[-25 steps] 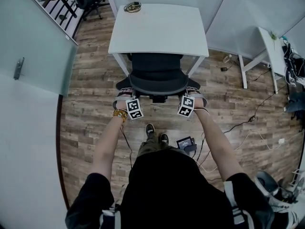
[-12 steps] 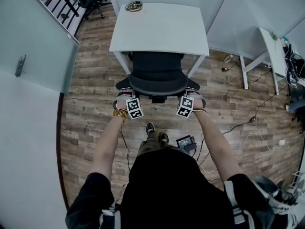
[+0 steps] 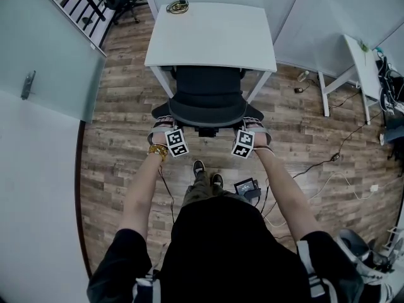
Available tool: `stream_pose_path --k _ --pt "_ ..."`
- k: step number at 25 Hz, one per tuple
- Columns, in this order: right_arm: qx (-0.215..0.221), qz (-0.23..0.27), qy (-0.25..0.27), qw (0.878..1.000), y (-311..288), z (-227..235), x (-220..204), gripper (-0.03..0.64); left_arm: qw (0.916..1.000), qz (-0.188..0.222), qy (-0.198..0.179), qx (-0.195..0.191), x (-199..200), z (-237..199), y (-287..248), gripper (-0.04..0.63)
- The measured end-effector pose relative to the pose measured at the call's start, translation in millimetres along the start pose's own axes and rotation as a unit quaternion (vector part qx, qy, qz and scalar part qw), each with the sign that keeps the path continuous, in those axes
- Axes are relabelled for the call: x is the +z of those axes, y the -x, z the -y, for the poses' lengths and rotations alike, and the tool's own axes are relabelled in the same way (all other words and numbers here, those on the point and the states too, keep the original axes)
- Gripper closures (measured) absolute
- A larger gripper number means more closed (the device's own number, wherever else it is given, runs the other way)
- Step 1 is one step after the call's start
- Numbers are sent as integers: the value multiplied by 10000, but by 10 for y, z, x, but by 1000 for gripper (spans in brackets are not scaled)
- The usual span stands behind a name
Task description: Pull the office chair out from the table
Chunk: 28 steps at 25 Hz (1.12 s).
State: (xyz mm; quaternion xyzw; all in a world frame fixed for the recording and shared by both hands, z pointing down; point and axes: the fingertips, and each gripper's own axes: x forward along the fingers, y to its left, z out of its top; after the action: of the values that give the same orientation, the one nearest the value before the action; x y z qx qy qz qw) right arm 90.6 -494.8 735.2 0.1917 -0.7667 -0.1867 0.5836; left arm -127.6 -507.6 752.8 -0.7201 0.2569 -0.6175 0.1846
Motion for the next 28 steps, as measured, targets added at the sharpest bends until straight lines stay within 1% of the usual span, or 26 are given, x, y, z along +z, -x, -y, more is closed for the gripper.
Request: stream_pose_path --k 8,14,20,22,28 --pt "-6 35 127 9999 76 -125 -148 517 10000 18 19 31 130 181 66 446" --pt "-18 45 191 9998 96 -257 -234 518 10000 -45 55 -59 178 286 100 445" --pt "80 -17 133 9999 161 -245 -222 517 9998 -86 121 -128 191 347 126 445" --pt "46 -58 110 9999 165 -264 -236 517 9998 -93 145 -127 199 373 134 445" --pt "33 -194 -50 9998 162 -283 -249 515 9999 -50 91 -106 206 386 135 446"
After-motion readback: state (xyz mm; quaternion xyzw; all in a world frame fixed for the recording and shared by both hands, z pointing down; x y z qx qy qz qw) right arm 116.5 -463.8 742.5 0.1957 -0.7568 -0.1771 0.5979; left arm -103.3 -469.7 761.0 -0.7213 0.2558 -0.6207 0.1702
